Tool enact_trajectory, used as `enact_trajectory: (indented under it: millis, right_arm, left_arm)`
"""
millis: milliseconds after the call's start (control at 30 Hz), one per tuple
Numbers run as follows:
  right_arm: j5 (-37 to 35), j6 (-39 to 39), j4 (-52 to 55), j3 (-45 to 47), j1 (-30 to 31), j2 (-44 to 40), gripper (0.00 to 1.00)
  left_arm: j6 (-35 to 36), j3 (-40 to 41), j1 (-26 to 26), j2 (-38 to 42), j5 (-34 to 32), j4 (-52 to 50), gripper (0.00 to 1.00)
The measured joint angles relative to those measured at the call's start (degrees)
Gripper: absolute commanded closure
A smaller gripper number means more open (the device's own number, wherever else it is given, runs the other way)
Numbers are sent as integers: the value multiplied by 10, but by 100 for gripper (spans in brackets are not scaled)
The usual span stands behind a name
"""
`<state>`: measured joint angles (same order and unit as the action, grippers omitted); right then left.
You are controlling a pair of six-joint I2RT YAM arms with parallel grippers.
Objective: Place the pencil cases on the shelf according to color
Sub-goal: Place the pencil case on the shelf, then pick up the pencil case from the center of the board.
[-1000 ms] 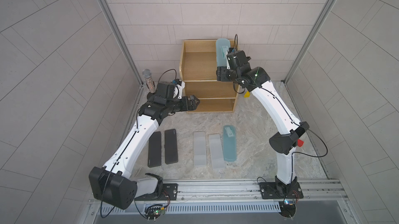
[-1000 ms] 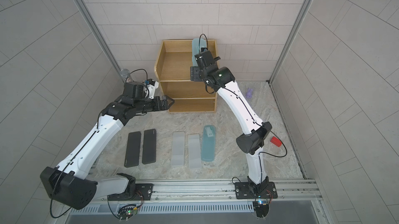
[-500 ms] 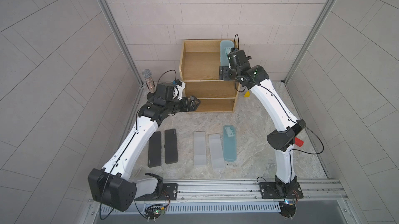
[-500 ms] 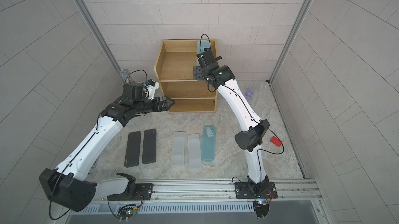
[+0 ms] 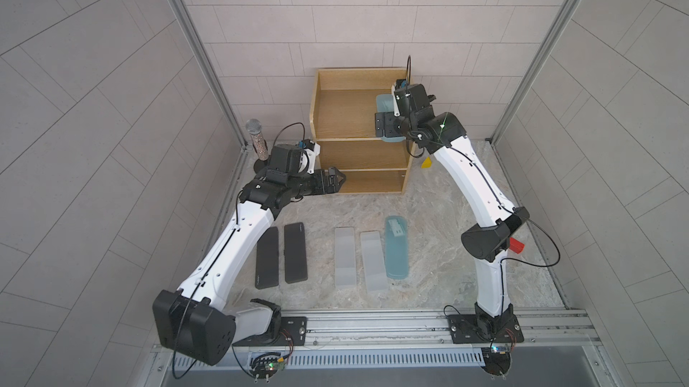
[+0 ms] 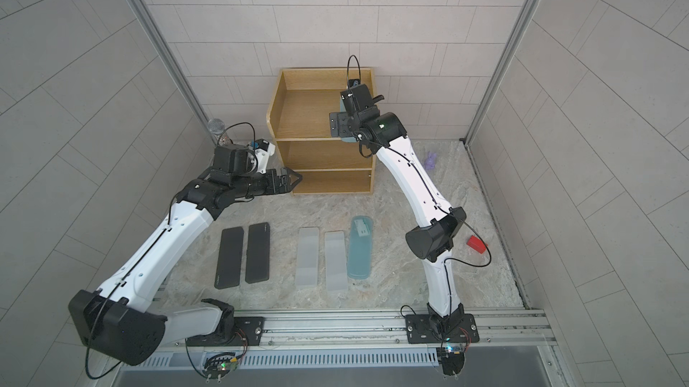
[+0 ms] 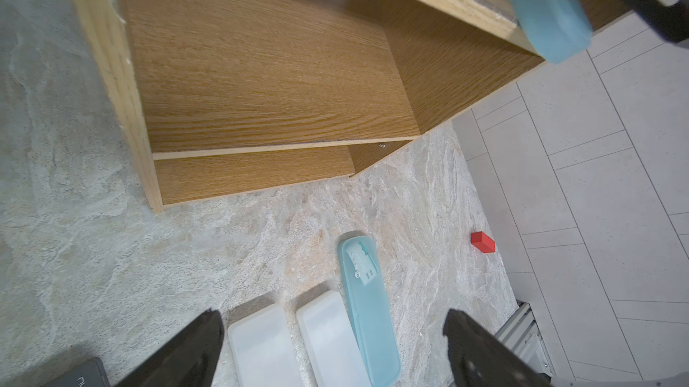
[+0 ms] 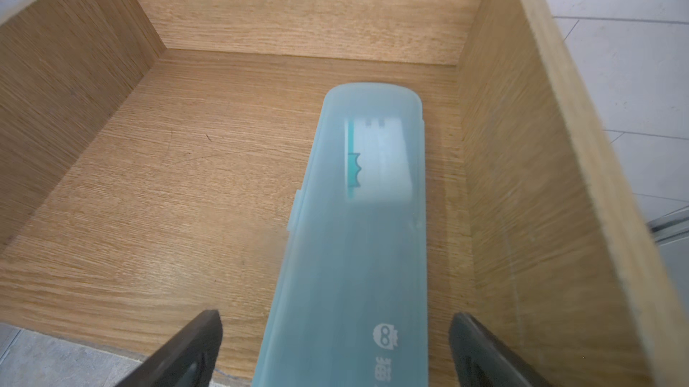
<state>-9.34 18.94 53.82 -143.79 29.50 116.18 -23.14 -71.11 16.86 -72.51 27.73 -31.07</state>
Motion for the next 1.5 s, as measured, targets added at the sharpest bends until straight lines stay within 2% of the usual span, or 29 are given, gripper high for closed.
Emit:
enact_trajectory:
  millis: [100,200,300,500,700,800,967,1067,1233,1500]
  right_arm:
    - [6,-10,-8,43,0,-45,0]
    - [26,-14,-29,123,0,-116,0]
    - [56,-13,-61,230,0,-202,0]
    - [101,19,-136,501,0,-389,0]
    - [97,81,-159,734,10,-549,0]
    - [77,121,-154,816,46,-592,0]
    - [32,207,-173,951,154,-603,0]
    - [21,249,-202,1010,194,-576,0]
    - [10,287,-245,1036,210,-497,0]
    - [17,302,-344,1050,219,-407,0]
  left_arm:
    - [-13,18,0,3,-9,9,0]
    - [-29,38,0,15,-25,11,0]
    - [-41,60,0,35,-39,10,0]
    - [-71,128,12,93,-72,19,0]
    - [-97,200,37,119,-101,22,0]
    - [-110,233,43,135,-111,23,0]
    - [-144,292,67,172,-134,42,0]
    - [-164,329,100,184,-150,61,0]
    - [-199,382,132,201,-172,94,0]
    - [-238,441,150,251,-198,124,0]
